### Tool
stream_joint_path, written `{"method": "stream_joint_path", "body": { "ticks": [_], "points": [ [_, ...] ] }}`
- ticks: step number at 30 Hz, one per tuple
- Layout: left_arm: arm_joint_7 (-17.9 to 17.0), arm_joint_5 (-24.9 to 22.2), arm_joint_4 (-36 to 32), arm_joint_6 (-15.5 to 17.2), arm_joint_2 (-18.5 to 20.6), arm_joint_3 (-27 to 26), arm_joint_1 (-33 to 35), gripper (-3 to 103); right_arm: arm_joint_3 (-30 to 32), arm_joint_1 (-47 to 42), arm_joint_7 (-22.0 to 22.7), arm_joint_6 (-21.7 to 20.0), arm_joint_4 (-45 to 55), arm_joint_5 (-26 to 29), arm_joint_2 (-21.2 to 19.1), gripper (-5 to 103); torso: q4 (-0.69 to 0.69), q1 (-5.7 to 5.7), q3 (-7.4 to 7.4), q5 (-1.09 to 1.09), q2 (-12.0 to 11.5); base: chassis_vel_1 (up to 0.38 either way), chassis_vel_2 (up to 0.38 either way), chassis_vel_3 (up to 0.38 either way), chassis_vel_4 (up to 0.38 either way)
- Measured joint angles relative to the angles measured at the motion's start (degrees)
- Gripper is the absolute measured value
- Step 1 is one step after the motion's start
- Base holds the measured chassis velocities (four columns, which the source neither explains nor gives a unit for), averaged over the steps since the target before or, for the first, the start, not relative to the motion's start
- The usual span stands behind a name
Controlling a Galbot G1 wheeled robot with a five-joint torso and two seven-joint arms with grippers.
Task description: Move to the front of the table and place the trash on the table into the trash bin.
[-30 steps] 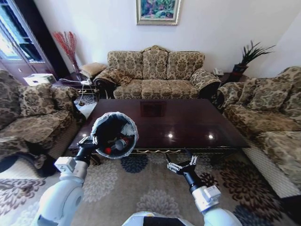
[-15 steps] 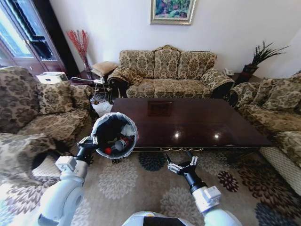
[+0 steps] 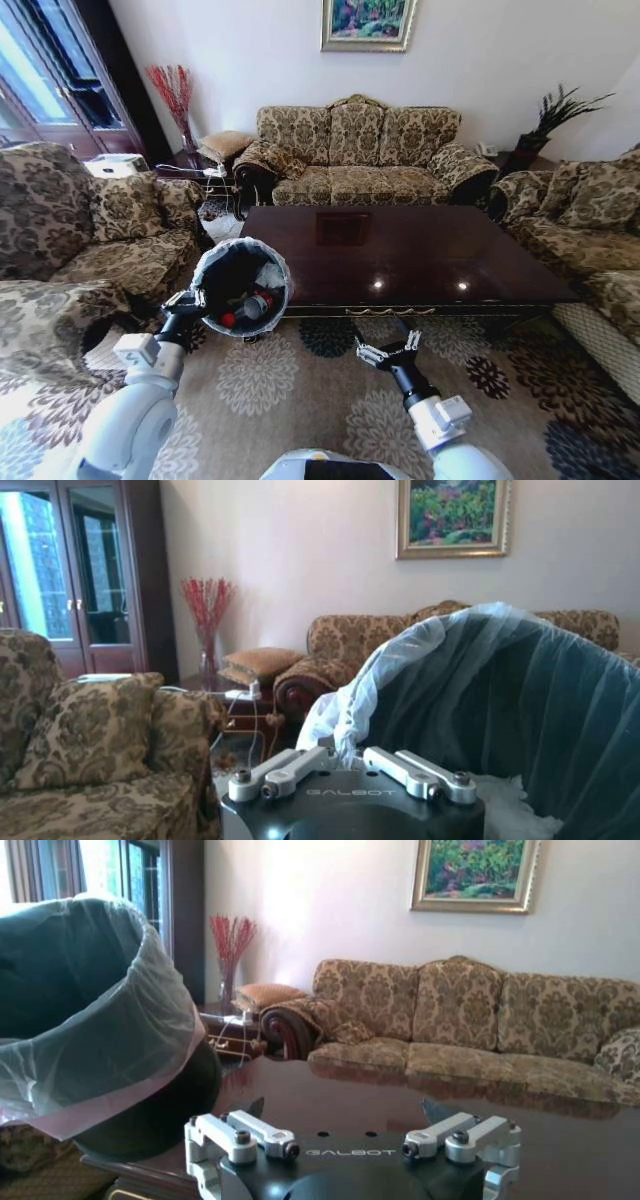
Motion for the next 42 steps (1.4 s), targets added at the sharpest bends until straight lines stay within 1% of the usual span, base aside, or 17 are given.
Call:
{"method": "stream_joint_path", "body": {
  "ticks": [8, 12, 17, 26, 33, 39, 42],
  "points": [
    [-0.1, 0.1, 0.1, 0.0, 0.2, 0.0, 0.0, 0, 0.0, 0.2, 0.0, 0.1, -0.2, 0.0, 0.2, 100, 0.00, -0.06, -0.03, -0.01, 0.0, 0.051, 0.039, 0.024, 0.038],
    [-0.1, 0.1, 0.7, -0.9, 0.7, 0.1, -0.4, 0, 0.0, 0.5, -0.2, 0.1, -0.6, -0.2, 0.4, 100, 0.01, -0.03, -0.02, 0.00, 0.0, 0.036, 0.050, 0.055, 0.037],
    [0.1, 0.2, 1.1, -1.1, 0.9, 0.2, -0.7, 0, -0.3, 0.5, -0.5, -0.4, -0.6, -0.7, 0.7, 100, -0.02, -0.04, -0.02, 0.00, 0.0, 0.000, 0.000, 0.000, 0.000],
    [0.2, 0.1, 1.7, -1.2, 1.4, 0.6, -1.6, 0, -0.5, 0.6, -0.6, -1.0, -0.7, -1.2, 0.9, 100, -0.02, -0.03, -0.01, 0.00, 0.0, 0.008, -0.005, -0.004, 0.008],
    [0.3, 0.1, 1.8, -1.2, 1.3, 0.6, -1.6, 0, -0.5, 0.5, -0.6, -1.3, -0.7, -1.3, 0.9, 100, -0.01, -0.03, -0.01, 0.00, 0.0, 0.119, -0.104, -0.128, 0.146],
    [0.3, 0.1, 1.7, -1.2, 1.1, 0.3, -1.5, 0, -0.6, 0.3, -0.7, -1.4, -0.6, -1.6, 0.9, 100, 0.00, -0.05, -0.02, -0.02, 0.0, 0.230, -0.209, -0.244, 0.238],
    [0.3, 0.1, 1.5, -1.2, 1.0, 0.3, -1.4, 0, -0.6, 0.1, -0.7, -1.4, -0.5, -1.8, 0.9, 100, 0.00, -0.07, -0.03, 0.01, 0.0, 0.256, -0.248, -0.268, 0.257]
  ]
}}
